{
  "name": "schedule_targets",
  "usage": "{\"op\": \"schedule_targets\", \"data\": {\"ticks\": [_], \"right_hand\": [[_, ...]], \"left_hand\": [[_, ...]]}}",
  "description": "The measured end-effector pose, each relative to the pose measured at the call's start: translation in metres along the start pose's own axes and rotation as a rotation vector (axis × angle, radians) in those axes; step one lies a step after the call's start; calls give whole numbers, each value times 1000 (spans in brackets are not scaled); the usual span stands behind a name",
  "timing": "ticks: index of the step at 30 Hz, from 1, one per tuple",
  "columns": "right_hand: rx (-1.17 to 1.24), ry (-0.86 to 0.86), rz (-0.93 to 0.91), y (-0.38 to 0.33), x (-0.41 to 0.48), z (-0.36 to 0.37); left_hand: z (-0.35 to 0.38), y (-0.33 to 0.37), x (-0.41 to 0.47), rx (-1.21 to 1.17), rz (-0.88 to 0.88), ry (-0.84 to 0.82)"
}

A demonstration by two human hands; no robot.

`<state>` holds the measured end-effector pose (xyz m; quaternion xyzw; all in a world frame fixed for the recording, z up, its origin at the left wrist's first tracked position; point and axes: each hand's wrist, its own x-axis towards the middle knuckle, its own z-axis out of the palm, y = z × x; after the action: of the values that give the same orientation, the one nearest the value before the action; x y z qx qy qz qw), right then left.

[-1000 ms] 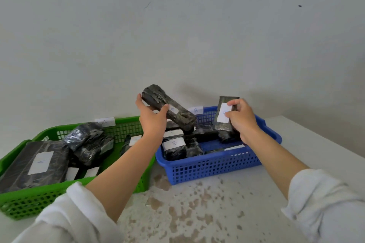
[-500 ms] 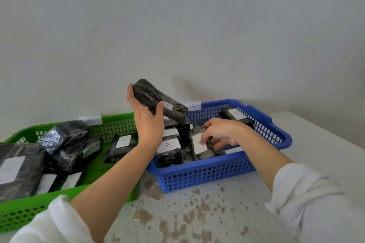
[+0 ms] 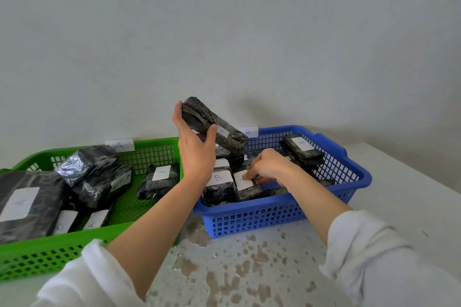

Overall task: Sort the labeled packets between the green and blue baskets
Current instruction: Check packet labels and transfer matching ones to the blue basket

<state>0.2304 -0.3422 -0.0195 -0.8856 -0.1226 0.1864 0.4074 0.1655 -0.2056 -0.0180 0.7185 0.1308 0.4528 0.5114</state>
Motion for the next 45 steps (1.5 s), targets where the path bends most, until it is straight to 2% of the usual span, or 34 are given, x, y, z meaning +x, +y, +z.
{"op": "schedule_targets", "data": {"ticks": [4,8,10,14,17,20,22,23,26,29,32,37,41,45], "right_hand": [[-36,42,-14,6,0,-6],[223,235,-233,5,-5,-18],[340,167,-322,-1,-12,-24],[209,-32,-386,-11,-25,-27],[171,-45,-396,-13,-30,-30],[144,35,-324,-5,-32,-44],[123,66,-264,3,-32,-59],[93,65,-238,7,-32,-66],[-81,35,-158,18,-33,-83],[-266,-31,-109,27,-35,-89],[-352,-87,-89,33,-37,-87],[-521,-41,-64,39,-34,-77],[-384,-73,-212,31,-30,-53],[-379,-126,-314,26,-22,-31]], "left_hand": [[-2,2,-1,-9,-24,11],[-4,2,3,-23,-73,-47],[-3,3,4,-82,-74,-127],[-1,9,4,-257,-194,-259],[-7,13,1,-31,-86,-290],[-25,4,2,466,138,-275],[-36,-6,3,729,134,-297],[-40,-10,2,780,81,-328],[-41,-20,-1,762,-56,-433],[-39,-23,0,755,-27,-448],[-40,-24,0,750,7,-414],[-39,-23,-2,723,30,-375],[-38,-26,0,706,49,-350],[-39,-28,0,685,58,-333]]}}
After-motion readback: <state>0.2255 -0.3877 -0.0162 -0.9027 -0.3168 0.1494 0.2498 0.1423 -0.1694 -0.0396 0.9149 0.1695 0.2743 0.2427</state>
